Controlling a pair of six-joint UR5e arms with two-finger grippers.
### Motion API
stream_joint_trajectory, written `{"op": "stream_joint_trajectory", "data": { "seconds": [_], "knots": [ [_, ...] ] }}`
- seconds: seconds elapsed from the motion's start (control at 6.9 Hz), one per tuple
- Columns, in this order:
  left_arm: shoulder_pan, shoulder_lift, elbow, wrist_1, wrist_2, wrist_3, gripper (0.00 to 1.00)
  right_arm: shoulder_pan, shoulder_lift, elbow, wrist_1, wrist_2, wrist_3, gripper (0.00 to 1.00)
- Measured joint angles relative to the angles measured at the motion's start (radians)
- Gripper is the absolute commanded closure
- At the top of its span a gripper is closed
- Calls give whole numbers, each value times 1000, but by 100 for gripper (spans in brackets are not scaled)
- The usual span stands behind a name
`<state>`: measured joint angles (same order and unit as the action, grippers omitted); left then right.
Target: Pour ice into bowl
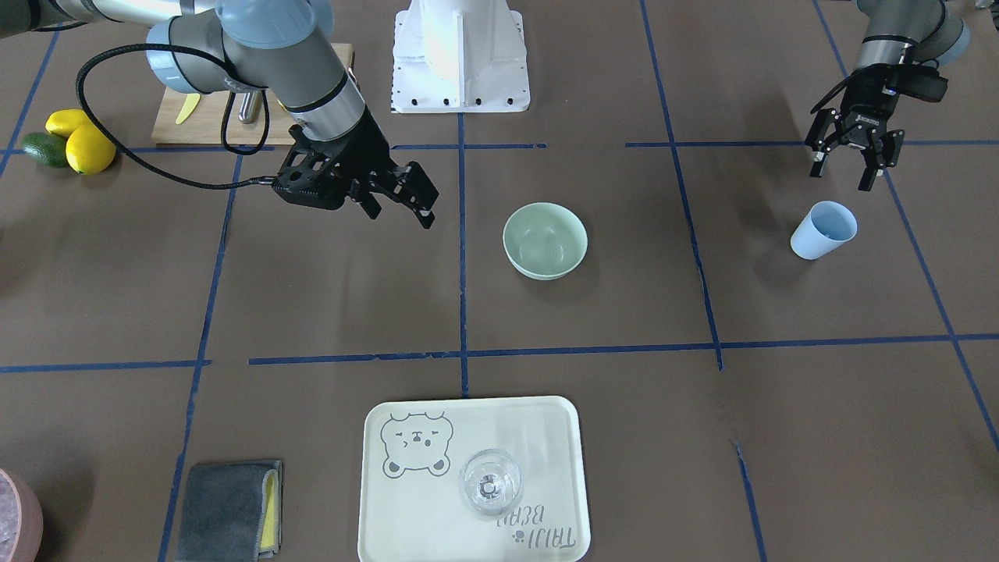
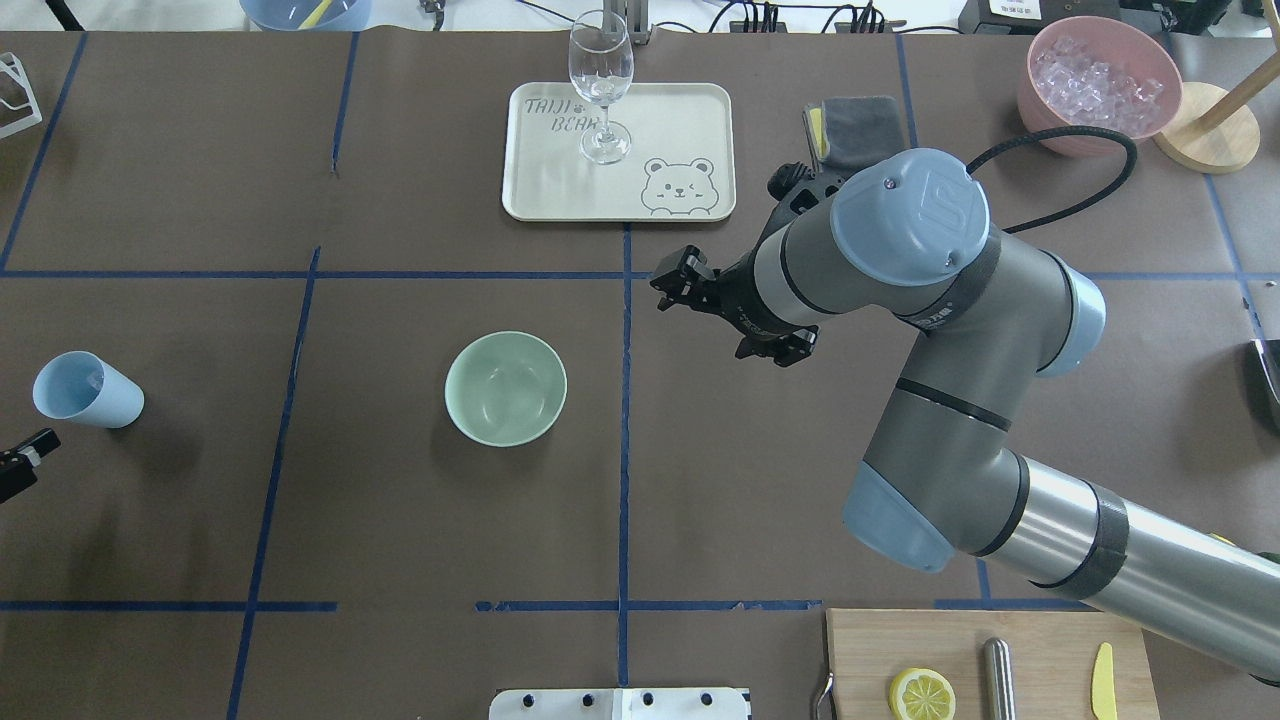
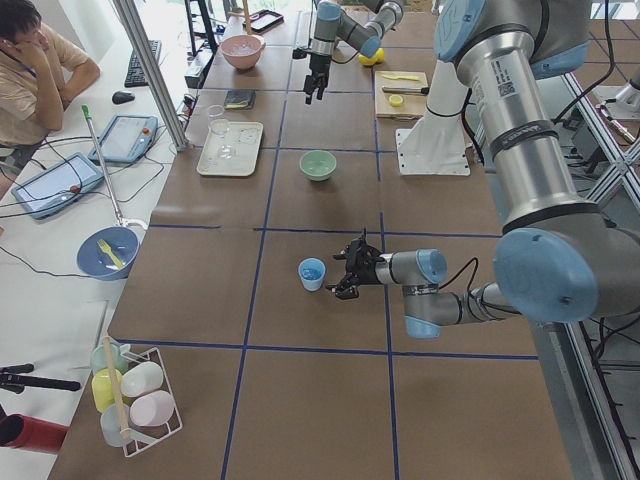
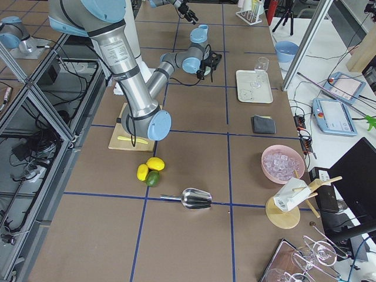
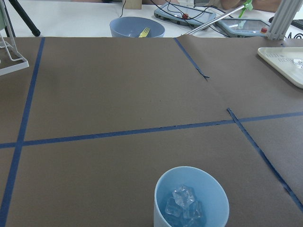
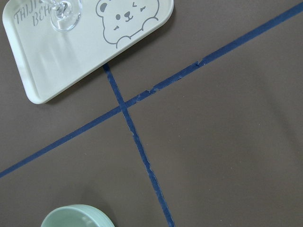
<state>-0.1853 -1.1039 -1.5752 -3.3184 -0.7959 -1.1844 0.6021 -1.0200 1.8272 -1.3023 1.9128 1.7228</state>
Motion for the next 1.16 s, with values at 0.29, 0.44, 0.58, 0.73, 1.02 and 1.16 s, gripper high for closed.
{"op": "stream_joint_trajectory", "data": {
  "seconds": [0.29, 0.44, 0.58, 0.73, 1.02, 1.16],
  "knots": [
    [44, -119, 111, 8, 162, -13, 2, 1, -1, -3, 0, 0, 0, 0],
    [47, -162, 145, 9, 202, 4, 2, 1, -1, -4, 0, 0, 0, 0],
    [47, -179, 160, 9, 236, 49, 2, 1, -1, -4, 0, 0, 0, 0],
    [47, -185, 167, 9, 262, 94, 2, 0, -1, -3, 0, 0, 0, 0],
    [45, -190, 180, 21, 285, 120, 2, -1, -2, -5, 0, -1, -1, 0],
    [45, -190, 186, 35, 293, 122, 2, -1, -5, -6, 0, -1, -1, 0]
  ]
}}
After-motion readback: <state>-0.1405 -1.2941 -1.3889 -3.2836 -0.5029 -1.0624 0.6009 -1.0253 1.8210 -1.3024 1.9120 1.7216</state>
